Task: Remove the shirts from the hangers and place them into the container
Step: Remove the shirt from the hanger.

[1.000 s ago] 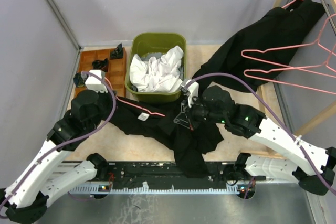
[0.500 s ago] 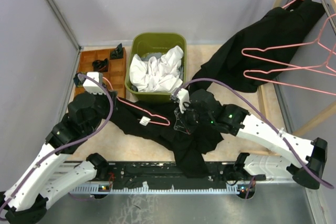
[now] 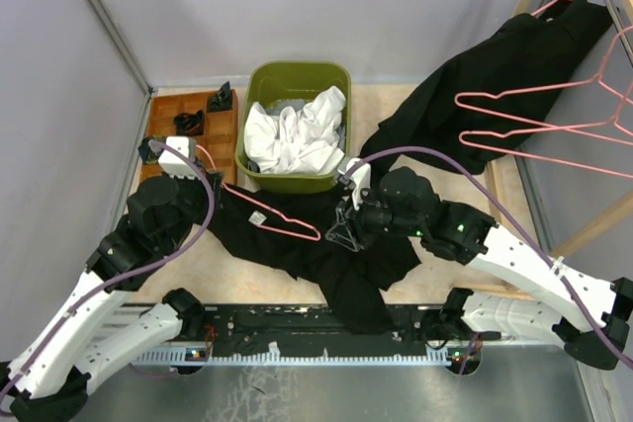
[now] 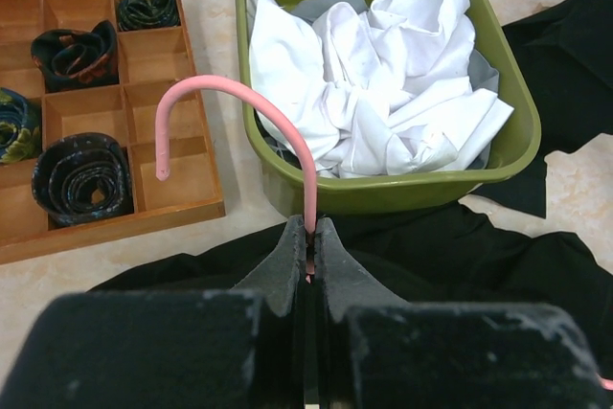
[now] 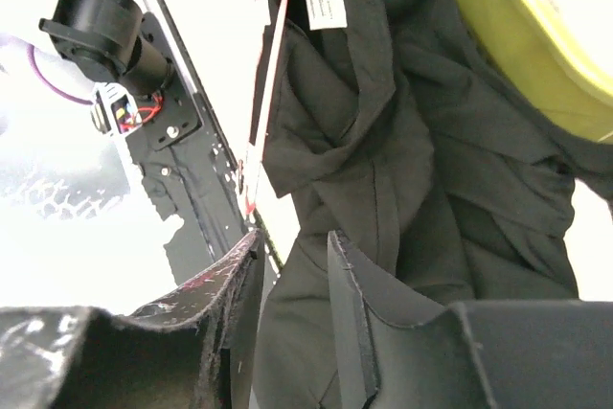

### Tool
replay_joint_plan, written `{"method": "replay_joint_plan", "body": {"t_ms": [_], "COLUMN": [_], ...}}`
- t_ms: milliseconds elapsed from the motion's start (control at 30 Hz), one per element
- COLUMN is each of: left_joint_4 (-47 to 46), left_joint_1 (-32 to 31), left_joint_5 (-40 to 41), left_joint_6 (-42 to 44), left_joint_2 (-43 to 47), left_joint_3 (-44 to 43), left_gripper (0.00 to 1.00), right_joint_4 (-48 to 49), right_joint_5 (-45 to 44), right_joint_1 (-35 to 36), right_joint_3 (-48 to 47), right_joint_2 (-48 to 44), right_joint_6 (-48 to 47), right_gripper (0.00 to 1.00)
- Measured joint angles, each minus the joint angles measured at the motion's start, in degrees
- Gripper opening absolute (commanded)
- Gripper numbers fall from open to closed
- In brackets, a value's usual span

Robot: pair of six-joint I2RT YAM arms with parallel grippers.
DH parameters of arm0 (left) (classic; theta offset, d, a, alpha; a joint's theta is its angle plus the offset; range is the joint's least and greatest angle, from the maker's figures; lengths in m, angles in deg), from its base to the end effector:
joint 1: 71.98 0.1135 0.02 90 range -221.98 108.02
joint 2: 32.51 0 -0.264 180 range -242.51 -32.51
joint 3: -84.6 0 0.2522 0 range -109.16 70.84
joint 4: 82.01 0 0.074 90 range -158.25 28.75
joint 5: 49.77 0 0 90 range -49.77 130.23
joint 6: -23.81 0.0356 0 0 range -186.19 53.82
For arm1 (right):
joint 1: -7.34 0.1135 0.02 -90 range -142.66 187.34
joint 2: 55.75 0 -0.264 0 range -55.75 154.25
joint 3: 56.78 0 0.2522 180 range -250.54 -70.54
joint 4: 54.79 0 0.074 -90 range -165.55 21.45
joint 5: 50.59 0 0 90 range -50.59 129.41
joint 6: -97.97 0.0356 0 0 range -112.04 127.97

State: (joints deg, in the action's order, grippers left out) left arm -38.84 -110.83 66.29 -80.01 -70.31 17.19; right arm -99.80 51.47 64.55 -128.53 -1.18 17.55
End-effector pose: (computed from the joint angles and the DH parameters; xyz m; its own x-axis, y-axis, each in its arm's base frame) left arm 0.1139 -0.0717 0.3751 -0.2325 -0.0883 -0.9686 0.1806 0.9746 -0.1322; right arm 0.1043 0.1756 0.3523 -0.4028 -0.3247 -0.8558 -0.8672 0.4344 0.2434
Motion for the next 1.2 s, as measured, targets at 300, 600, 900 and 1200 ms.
{"method": "replay_joint_plan", "body": {"t_ms": [300, 600, 900, 1200], "left_joint_4": [-1.09, -2.01, -5.03, -8.83], "left_joint_1": [0.0, 0.0, 0.0, 0.0], "left_joint_5": [-2.69, -7.15, -19.02, -27.89], "left_joint_6": [0.44, 0.9, 3.32, 2.91], "left_joint_2": [-1.53, -3.61, -9.27, -11.69], "left_joint_3": [0.02, 0.02, 0.02, 0.02], "left_gripper": [0.0, 0.0, 0.0, 0.0], "right_joint_4": [6.51, 6.6, 5.27, 13.46], "right_joint_5": [3.04, 5.05, 2.56, -0.98], "right_joint_1": [0.0, 0.09, 1.18, 1.18], "right_joint_3": [0.11, -1.16, -4.96, -4.92], "right_joint_2": [-0.28, 8.61, 13.9, 14.78], "right_joint_6": [2.25, 3.3, 4.0, 11.1], "right_gripper": [0.62, 0.63, 0.66, 0.64]}}
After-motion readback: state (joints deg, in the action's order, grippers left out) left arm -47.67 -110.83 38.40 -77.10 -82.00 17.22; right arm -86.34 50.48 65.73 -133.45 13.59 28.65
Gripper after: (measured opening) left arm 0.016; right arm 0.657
